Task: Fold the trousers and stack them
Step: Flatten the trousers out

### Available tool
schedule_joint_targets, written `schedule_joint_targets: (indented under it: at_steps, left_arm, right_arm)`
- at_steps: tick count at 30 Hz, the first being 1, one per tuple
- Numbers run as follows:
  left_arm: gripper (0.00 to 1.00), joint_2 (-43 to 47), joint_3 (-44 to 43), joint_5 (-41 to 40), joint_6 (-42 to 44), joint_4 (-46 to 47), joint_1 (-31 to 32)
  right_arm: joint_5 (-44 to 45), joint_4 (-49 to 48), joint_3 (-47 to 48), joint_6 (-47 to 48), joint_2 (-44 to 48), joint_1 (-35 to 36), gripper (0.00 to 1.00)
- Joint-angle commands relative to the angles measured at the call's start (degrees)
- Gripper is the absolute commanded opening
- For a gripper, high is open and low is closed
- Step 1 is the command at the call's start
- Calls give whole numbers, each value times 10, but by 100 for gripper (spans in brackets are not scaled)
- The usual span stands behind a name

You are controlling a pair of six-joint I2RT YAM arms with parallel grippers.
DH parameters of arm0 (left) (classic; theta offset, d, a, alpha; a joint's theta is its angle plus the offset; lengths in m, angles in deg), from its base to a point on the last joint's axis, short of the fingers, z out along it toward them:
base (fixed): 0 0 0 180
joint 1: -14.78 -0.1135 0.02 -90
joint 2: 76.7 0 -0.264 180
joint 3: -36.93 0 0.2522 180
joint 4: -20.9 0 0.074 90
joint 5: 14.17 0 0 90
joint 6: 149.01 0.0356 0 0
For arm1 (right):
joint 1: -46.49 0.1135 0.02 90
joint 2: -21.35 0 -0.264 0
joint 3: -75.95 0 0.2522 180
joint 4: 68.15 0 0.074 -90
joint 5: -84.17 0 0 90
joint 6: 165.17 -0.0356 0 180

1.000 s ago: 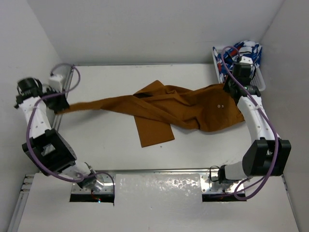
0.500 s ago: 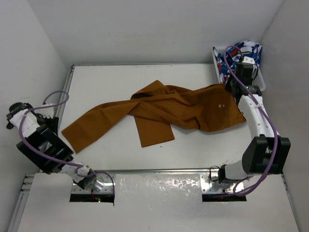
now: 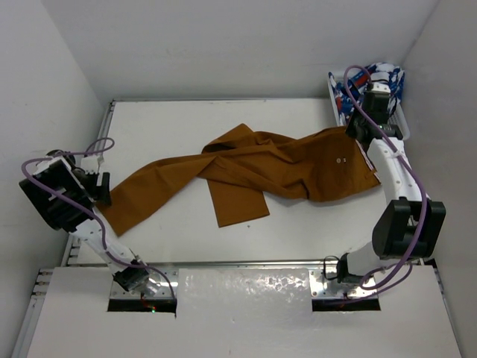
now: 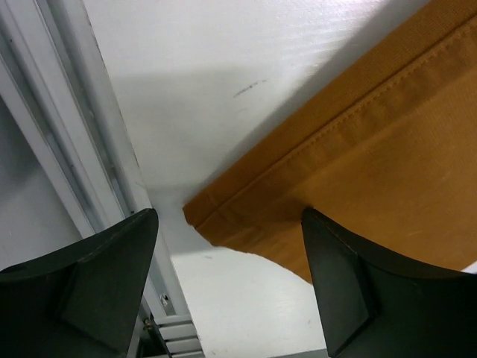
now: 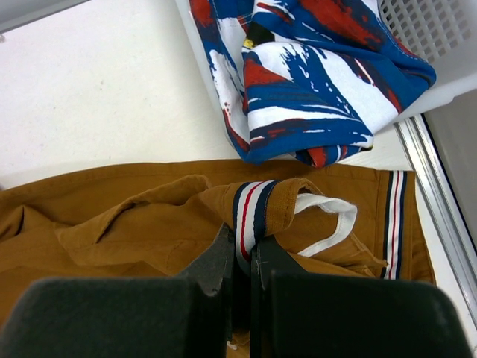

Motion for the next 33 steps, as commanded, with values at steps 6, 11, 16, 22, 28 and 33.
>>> schedule_joint_targets:
  at_steps: [6,11,16,22,28,33]
  left_arm:
    - [33,-63,-1,-16,13,26,45]
    - [0,-72,-25,-32,-2,36,44]
    - [0,-77,-206,-38,-50,33,74]
    - [0,-90,-446,-51,-39,2,112]
    - [0,48,-362,-31,-14,45,110]
    - [0,215,-52,-53,31,170,70]
  right_arm:
    - [15,-2,26,-15,-10,0,0]
    - [10,-11,41,-20,-15,-2,0]
    - [-32,-4,151,-37,-74,-17,0]
    - [-80,0,284,-89,-77,-66,0]
    - [-79,-96,70,-130,97,-123,0]
    - [232,-84,-264,-234,357,-148,0]
